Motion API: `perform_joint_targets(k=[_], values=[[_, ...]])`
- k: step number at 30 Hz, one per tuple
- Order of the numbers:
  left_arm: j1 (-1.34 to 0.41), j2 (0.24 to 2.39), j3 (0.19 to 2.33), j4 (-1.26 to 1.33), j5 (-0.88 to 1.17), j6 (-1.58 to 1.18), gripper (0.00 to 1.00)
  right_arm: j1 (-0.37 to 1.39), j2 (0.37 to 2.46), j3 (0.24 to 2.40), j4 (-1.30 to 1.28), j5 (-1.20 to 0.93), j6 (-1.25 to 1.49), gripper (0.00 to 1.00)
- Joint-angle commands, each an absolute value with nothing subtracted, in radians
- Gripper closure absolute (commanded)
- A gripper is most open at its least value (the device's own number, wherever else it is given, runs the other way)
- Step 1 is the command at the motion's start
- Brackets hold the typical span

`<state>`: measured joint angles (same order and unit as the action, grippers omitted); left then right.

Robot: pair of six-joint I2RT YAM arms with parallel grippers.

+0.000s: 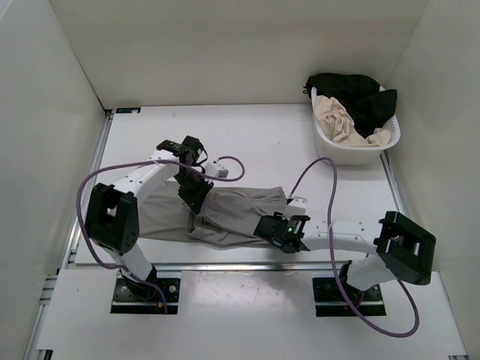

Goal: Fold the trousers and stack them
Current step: Fold the trousers

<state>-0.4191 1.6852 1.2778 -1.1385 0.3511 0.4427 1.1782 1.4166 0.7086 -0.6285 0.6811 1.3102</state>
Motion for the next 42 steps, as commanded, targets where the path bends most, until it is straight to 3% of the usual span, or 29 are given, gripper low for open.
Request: perform_joint_targets(k=[1, 7, 14, 15, 17, 21, 23, 27, 32, 36, 39, 40, 42], values=[[-0.42, 1.634, 1.258, -1.315, 0.356, 0.511, 0.86, 1.178, 1.362, 0.677, -0.646, 0.707, 1.384, 0.38], [-0.375, 1.591, 1.106, -1.315, 0.226, 0.534, 0.86, 1.178, 1.33, 0.666, -0.678, 0.716, 1.405, 0.38], [-0.362, 1.652, 1.025, -1.238, 0.236, 0.517, 0.86, 1.187, 1.289, 0.676, -0.684, 0.744, 1.414, 0.35], [-0.362, 1.641, 1.034, -1.238, 0.236, 0.517, 0.81, 1.187, 1.289, 0.676, -0.663, 0.744, 1.401, 0.35], [-0.353, 1.641, 1.06, -1.227, 0.268, 0.508, 0.51, 1.187, 1.279, 0.667, -0.628, 0.744, 1.378, 0.34], [-0.33, 1.602, 1.083, -1.239, 0.288, 0.508, 0.24, 1.187, 1.279, 0.667, -0.618, 0.744, 1.388, 0.34], [-0.304, 1.568, 1.115, -1.255, 0.288, 0.52, 0.24, 1.187, 1.279, 0.667, -0.618, 0.744, 1.399, 0.34], [-0.249, 1.537, 1.253, -1.266, 0.35, 0.538, 0.13, 1.187, 1.279, 0.658, -0.618, 0.735, 1.399, 0.34], [-0.249, 1.655, 1.275, -1.168, 0.391, 0.517, 0.07, 1.187, 1.29, 0.629, -0.582, 0.726, 1.411, 0.34], [-0.249, 1.744, 1.275, -1.076, 0.419, 0.494, 0.0, 1.178, 1.299, 0.629, -0.571, 0.726, 1.42, 0.24], [-0.249, 1.787, 1.275, -1.043, 0.449, 0.48, 0.0, 1.178, 1.321, 0.629, -0.522, 0.706, 1.408, 0.26], [-0.249, 1.798, 1.275, -1.031, 0.449, 0.48, 0.19, 1.178, 1.321, 0.629, -0.508, 0.693, 1.399, 0.27], [-0.249, 1.818, 1.266, -1.003, 0.449, 0.469, 0.48, 1.178, 1.353, 0.629, -0.489, 0.684, 1.399, 0.33]])
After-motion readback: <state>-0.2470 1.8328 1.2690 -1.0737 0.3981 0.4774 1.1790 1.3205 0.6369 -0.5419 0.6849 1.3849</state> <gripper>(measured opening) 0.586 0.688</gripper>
